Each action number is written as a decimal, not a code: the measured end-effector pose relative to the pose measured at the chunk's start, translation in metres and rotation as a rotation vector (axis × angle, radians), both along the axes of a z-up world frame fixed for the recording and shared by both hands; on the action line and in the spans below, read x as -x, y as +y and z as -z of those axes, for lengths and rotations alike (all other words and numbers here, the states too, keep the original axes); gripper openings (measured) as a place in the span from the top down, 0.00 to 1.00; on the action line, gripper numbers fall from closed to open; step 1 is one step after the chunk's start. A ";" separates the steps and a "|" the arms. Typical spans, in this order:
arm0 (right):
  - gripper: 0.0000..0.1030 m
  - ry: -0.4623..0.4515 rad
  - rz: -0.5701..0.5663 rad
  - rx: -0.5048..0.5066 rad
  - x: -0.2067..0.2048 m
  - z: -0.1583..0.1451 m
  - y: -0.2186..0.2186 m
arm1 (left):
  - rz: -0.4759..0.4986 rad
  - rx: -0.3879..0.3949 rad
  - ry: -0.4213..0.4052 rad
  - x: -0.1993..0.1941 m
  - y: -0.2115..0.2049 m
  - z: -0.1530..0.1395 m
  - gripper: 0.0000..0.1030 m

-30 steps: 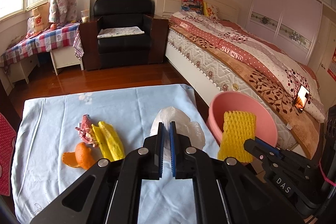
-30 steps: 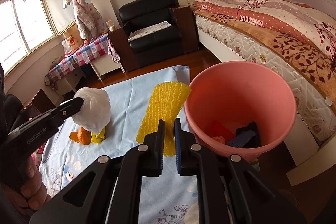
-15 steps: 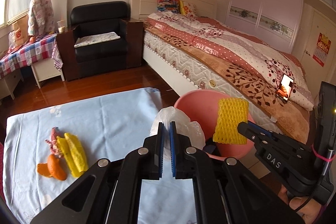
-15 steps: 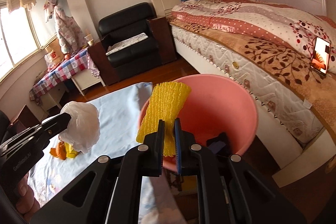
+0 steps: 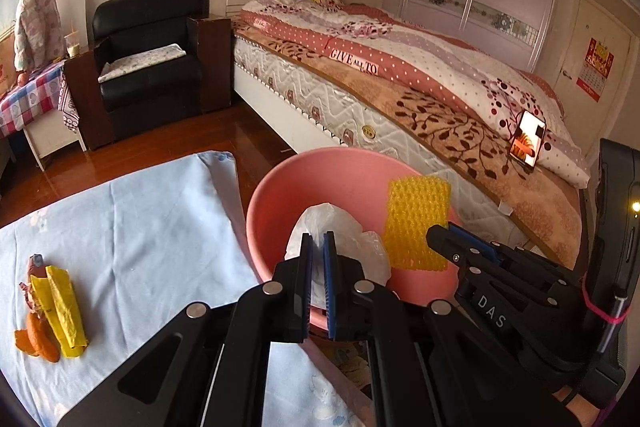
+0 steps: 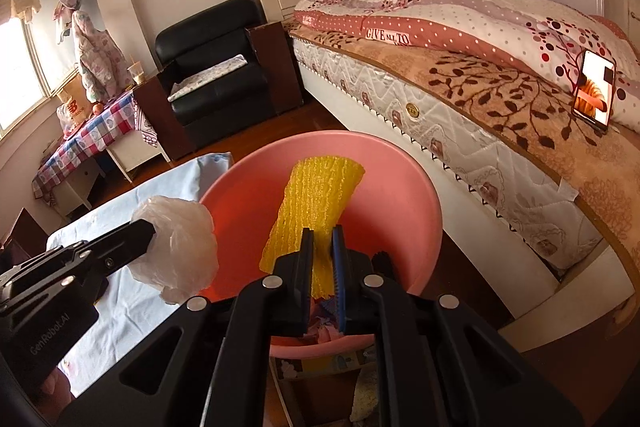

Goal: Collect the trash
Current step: 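Carry the bag and yellow net over the pink bucket and open both tools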

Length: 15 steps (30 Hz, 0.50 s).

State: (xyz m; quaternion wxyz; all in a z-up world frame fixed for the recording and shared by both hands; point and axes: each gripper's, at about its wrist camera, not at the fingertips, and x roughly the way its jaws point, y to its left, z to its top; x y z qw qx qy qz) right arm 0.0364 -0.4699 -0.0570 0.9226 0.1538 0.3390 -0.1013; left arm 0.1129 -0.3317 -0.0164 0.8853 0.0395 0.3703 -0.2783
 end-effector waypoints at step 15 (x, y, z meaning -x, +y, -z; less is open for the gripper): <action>0.91 0.071 0.019 -0.009 -0.023 0.025 -0.010 | 0.033 -0.045 0.066 -0.022 -0.021 0.034 0.95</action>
